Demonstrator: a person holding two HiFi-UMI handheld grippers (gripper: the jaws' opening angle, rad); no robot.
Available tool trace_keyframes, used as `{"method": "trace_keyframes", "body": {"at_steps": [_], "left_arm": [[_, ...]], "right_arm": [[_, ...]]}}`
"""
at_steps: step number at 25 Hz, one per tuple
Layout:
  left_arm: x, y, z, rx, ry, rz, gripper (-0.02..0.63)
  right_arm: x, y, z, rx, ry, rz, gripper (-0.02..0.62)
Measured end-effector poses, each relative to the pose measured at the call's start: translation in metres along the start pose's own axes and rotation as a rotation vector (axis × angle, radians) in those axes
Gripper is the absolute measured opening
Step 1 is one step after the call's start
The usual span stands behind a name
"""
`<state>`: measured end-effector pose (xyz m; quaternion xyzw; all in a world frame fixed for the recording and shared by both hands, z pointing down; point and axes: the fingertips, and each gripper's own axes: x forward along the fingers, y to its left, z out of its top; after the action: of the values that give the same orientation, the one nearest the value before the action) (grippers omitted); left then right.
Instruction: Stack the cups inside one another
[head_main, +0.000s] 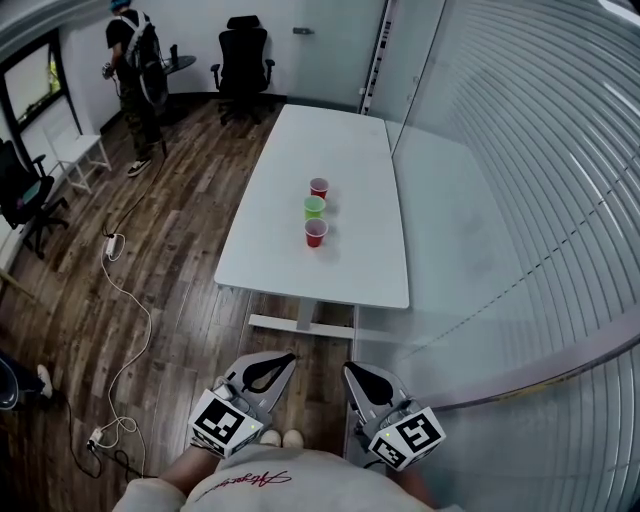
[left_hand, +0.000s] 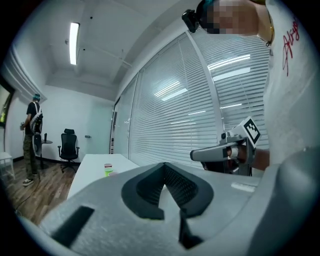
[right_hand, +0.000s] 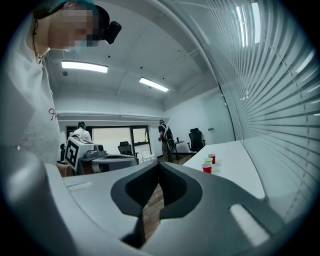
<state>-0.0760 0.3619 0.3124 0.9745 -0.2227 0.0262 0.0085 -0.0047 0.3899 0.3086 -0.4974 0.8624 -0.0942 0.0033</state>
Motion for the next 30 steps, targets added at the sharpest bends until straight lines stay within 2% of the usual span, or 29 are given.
{"method": "trace_keyframes", "body": {"at_steps": [2,9,12,14,17,19,30], "left_arm": [[0.002,0.001,0.001,0.007,0.018,-0.001,-0.005],[0.005,0.002,-0.012,-0.055,0.065,0.008,-0.005],[0.010,-0.003,-0.020,-0.038,0.069,0.002,-0.005],[0.016,-0.009,-0.018,-0.032,0.048,-0.006,-0.005],[0.017,-0.019,-0.027,-0.072,0.067,-0.014,-0.005],[0.017,-0.022,-0.022,-0.081,0.046,-0.012,-0.005],[0.009,-0.013,-0.017,-0.101,0.038,0.019,-0.005]], "right_arm": [[0.003,-0.005,0.001,-0.008,0.004,-0.005,0.000],[0.003,-0.015,0.001,-0.032,0.016,-0.020,0.000],[-0.002,-0.020,-0.001,-0.029,0.010,-0.023,0.000],[-0.004,-0.022,-0.003,-0.032,0.012,-0.022,0.000],[-0.008,-0.022,-0.007,-0.040,0.023,-0.021,0.000],[-0.010,-0.018,-0.007,-0.042,0.024,-0.019,0.000],[-0.006,-0.021,-0.005,-0.028,0.022,-0.017,0.000]]}}
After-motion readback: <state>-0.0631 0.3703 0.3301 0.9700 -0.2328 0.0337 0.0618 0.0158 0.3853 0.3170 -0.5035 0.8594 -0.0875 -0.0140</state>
